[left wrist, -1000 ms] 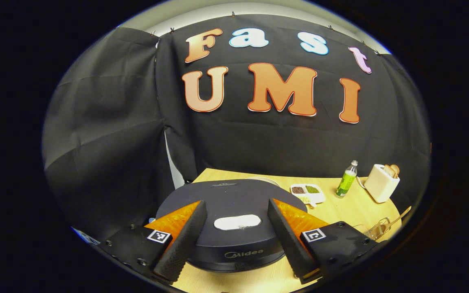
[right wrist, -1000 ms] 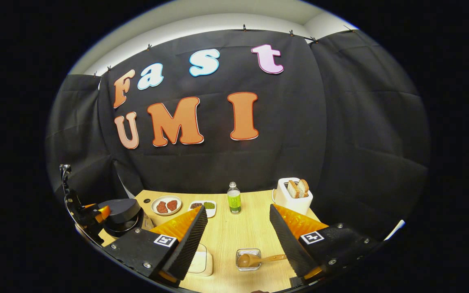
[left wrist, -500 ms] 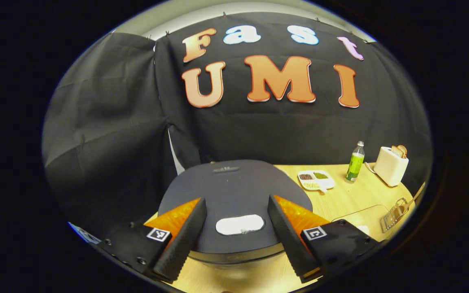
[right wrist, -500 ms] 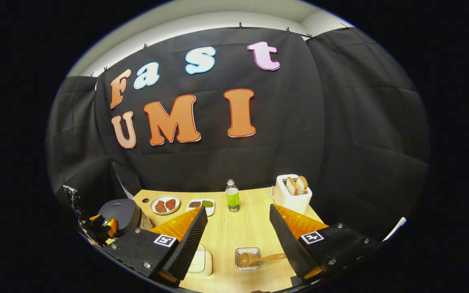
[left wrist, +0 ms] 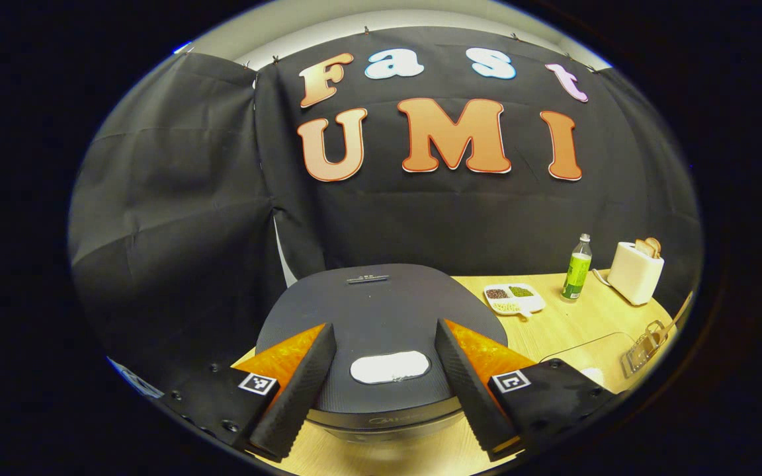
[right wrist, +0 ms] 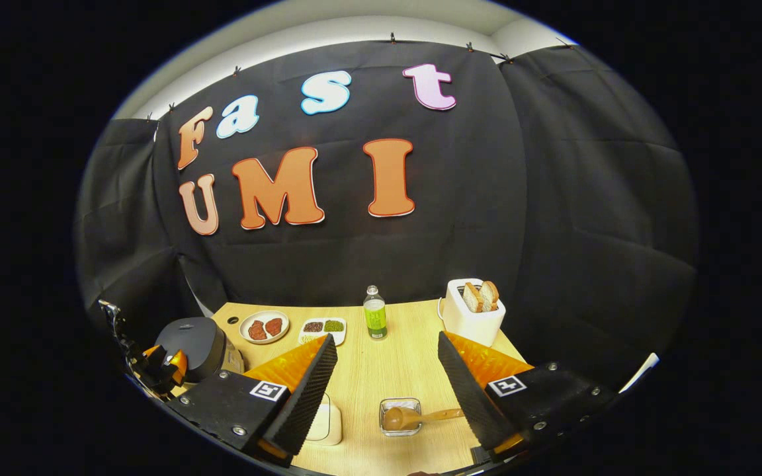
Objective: Close the left gripper, press the button to open the rice cooker; take a wooden spoon from the chopstick holder with the right hand, scoop a spoonful of rice and pour it into the rice cooker, then put the wooden spoon back into the chopstick holder.
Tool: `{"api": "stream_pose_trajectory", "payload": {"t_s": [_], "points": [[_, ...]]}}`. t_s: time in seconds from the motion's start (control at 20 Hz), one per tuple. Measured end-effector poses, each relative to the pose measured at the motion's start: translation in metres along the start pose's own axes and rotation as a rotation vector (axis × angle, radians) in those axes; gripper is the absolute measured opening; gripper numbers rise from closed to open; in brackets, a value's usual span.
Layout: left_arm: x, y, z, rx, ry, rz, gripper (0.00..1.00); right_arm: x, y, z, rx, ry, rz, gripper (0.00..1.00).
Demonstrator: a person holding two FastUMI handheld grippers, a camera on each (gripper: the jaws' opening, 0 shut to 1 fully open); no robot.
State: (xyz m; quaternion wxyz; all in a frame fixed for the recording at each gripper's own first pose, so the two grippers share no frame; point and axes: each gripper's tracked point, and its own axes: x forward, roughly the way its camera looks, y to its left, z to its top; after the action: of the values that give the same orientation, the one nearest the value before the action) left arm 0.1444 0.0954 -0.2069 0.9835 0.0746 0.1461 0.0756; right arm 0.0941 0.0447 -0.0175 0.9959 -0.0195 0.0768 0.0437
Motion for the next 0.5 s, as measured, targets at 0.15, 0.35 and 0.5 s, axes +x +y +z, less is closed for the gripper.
{"api": "stream_pose_trajectory", "payload": {"t_s": [0.15, 0.35, 0.5], "points": [[-0.012, -0.005, 0.019, -0.077, 0.059, -0.033, 1.00, -0.005, -0.006, 0.006, 0.000, -0.019, -0.009, 0.95], [-0.032, -0.002, 0.085, -0.084, 0.009, -0.054, 1.00, -0.011, -0.018, 0.021, -0.010, -0.050, -0.026, 0.95], [-0.059, 0.003, 0.154, -0.068, -0.063, -0.077, 1.00, -0.016, -0.025, 0.037, -0.009, -0.080, -0.035, 0.95]]}}
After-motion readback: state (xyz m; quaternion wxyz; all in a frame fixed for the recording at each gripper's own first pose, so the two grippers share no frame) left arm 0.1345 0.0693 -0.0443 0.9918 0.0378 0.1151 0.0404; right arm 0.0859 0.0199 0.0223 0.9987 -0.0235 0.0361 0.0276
